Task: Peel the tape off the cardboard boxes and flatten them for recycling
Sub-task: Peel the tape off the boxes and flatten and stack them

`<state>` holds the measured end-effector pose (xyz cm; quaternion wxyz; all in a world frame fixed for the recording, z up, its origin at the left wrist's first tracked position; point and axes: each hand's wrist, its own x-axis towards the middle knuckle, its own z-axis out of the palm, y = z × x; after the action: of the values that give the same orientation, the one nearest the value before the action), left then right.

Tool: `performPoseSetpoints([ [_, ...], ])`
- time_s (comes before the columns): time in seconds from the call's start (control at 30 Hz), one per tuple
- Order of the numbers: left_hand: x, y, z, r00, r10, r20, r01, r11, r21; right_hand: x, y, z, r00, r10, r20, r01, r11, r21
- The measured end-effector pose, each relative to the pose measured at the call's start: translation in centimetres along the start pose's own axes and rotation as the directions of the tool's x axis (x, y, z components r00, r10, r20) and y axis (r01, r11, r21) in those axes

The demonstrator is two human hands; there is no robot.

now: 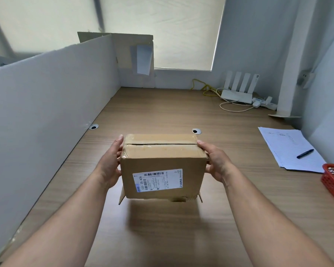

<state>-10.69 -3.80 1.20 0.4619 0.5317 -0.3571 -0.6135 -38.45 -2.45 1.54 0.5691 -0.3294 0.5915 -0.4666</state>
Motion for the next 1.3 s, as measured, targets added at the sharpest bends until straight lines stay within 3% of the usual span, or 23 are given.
performPoseSetpoints([
  [0.23,-0.5,-0.3,-0.7,0.994,0.106,-0.002,-0.106,0.993,0.051,0.3,0.9,0.5,0.999,-0.027,-0.024,0.026,0.998,-0.049],
  [0.37,-1.1,1.7,-0.5,0.946,0.323,-0.008,-0.314,0.926,0.211,0.6,2.1,1.1,1.000,0.017,-0.018,-0.017,1.000,0.005],
  [0.43,-1.5,3.1,-0.2,0.888,0.459,0.034,-0.430,0.801,0.417,0.7,3.0,1.6,0.998,0.067,-0.010,-0.066,0.995,0.080],
  [0.5,-2.3,4.7,0.5,0.821,0.555,0.131,-0.489,0.567,0.662,0.9,4.3,2.4,0.993,0.121,0.009,-0.121,0.975,0.186],
  [0.57,-3.2,6.1,1.6,0.819,0.538,0.201,-0.452,0.387,0.804,1.1,5.9,3.3,0.984,0.167,0.059,-0.177,0.954,0.241],
  [0.67,-3.8,6.3,2.9,0.856,0.440,0.272,-0.382,0.184,0.905,1.2,8.2,4.4,0.964,0.242,0.113,-0.255,0.959,0.124],
  [0.73,-3.6,4.8,3.2,0.881,0.378,0.285,-0.343,0.094,0.935,1.4,9.9,4.5,0.946,0.305,0.109,-0.307,0.952,0.001],
  [0.83,-3.2,1.8,2.7,0.923,0.273,0.272,-0.299,0.065,0.952,1.7,12.3,4.0,0.903,0.418,0.096,-0.406,0.906,-0.121],
  [0.93,-3.3,-0.2,3.4,0.913,0.244,0.327,-0.332,-0.021,0.943,2.0,13.3,3.0,0.875,0.478,0.076,-0.461,0.871,-0.172],
  [1.0,-3.6,-0.8,4.6,0.908,0.224,0.353,-0.343,-0.085,0.936,2.4,12.9,2.6,0.894,0.448,-0.007,-0.438,0.871,-0.220],
  [1.1,-3.9,-1.4,6.2,0.910,0.216,0.353,-0.321,-0.169,0.932,2.9,10.3,2.5,0.961,0.255,-0.103,-0.271,0.940,-0.206],
  [1.2,-3.7,-1.5,6.6,0.911,0.213,0.352,-0.317,-0.181,0.931,2.6,6.4,2.6,0.997,0.035,-0.067,-0.040,0.996,-0.086],
  [1.3,-3.4,-1.1,6.6,0.913,0.210,0.349,-0.315,-0.182,0.932,1.8,3.1,2.9,0.995,-0.091,0.028,0.093,0.992,-0.082],
])
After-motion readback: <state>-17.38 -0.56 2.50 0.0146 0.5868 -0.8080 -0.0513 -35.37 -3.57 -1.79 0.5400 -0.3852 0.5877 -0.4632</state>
